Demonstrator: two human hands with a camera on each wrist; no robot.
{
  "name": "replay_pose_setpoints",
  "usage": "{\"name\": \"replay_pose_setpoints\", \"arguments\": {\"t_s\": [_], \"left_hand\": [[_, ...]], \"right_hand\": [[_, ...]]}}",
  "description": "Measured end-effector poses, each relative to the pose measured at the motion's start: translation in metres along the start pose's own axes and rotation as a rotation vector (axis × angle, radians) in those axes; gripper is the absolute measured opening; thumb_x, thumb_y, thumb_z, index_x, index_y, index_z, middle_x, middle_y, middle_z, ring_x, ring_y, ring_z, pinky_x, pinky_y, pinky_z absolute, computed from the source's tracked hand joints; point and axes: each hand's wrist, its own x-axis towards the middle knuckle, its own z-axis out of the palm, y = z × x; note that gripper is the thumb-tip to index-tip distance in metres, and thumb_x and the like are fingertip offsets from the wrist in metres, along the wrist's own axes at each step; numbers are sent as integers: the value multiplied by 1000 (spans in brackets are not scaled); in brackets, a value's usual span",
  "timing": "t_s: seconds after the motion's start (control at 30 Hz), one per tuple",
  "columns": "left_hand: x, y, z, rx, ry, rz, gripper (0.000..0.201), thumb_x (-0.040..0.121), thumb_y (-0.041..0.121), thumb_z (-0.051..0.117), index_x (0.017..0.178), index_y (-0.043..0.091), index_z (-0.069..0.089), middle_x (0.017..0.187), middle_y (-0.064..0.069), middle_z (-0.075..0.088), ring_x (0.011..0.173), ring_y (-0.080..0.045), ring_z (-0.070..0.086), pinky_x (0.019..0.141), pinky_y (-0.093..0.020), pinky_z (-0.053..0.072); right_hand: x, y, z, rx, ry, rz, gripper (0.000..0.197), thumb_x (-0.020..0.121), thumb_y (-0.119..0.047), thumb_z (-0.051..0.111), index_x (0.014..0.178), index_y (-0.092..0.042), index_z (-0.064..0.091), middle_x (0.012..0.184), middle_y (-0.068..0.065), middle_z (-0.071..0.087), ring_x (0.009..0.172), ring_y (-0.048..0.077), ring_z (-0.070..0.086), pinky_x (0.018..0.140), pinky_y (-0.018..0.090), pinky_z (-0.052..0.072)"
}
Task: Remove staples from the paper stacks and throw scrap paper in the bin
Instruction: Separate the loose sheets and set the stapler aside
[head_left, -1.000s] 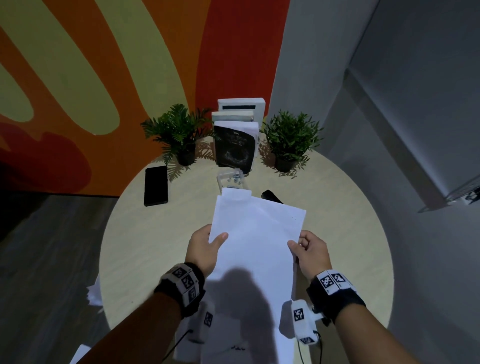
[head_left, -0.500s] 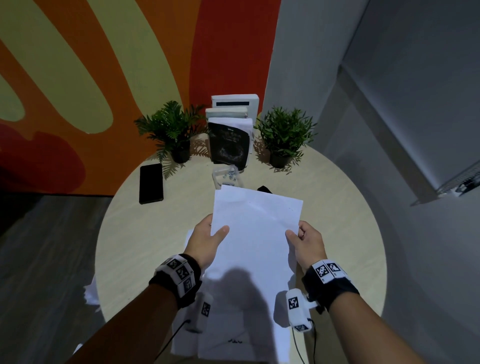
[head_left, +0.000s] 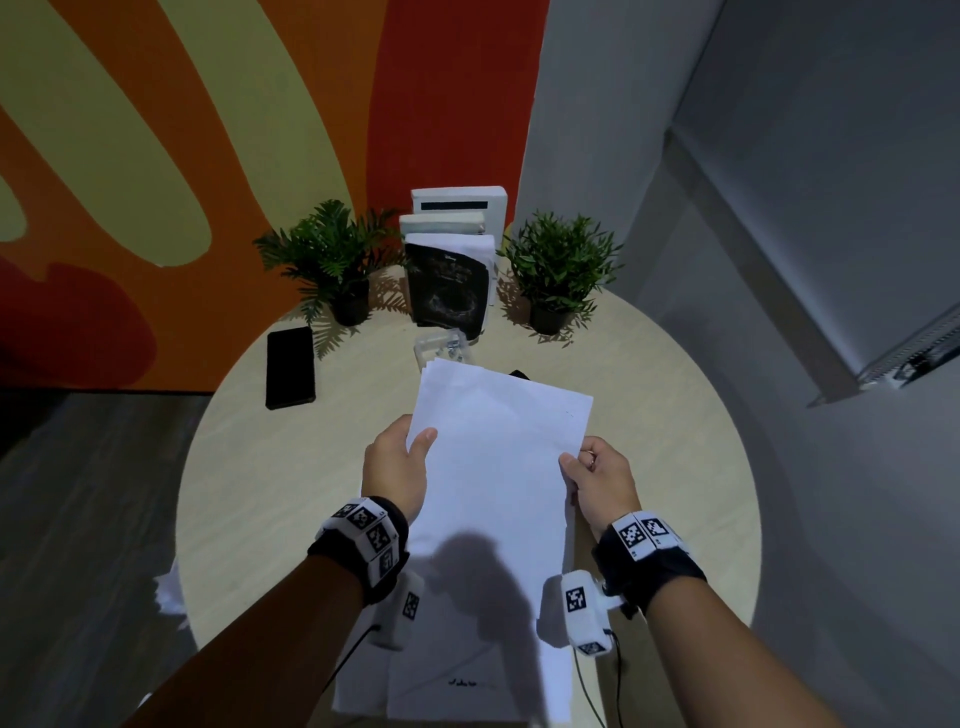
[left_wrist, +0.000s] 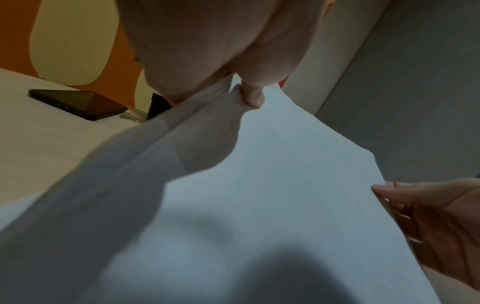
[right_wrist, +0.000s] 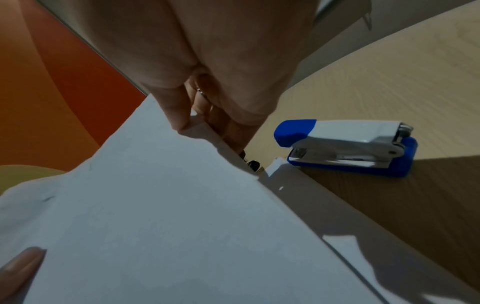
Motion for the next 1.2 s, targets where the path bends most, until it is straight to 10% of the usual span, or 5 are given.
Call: {"name": "replay_pose_setpoints", "arguments": {"t_s": [0.17,0.3,0.5,0.87,1.2], "left_hand": [[5,-3,2,17,-9,-16,20,97,38,53,105,28,68,102,11,75,95,-20,71,91,-48,57],[8,-4,0,-67,-49,-56,21,93,38,54,105,30,70,102,12,77,96,-21,73,91,-51,58],[9,0,-3,-75,-65,-87,17,97,29,56,103,28,73,98,10,78,91,-22,74,89,-52,59],[6,14,-4,25,-141,-57,19,98,28,56,103,24,74,95,7,78,87,-21,74,85,-47,60],[-9,30,0,-10,-325,24,18,97,25,60,105,22,75,101,8,79,95,-17,75,94,-49,57]], "right_hand": [[4,5,-4,-113,128,9,8,89,-8,57,93,-14,61,74,6,62,68,25,56,63,29,47],[8,34,-25,-824,283,142,59,89,-42,60,139,-15,42,139,7,46,123,31,42,94,41,38],[2,78,-36,-1135,101,185,38,98,-36,46,122,-6,47,128,11,48,113,31,44,82,38,46],[-1,-19,-45,-102,266,-116,29,98,-44,46,101,-15,48,71,5,55,55,22,52,51,29,43],[5,-83,-31,304,22,-293,51,70,-5,82,112,-29,65,100,1,63,86,18,63,82,37,57]]}}
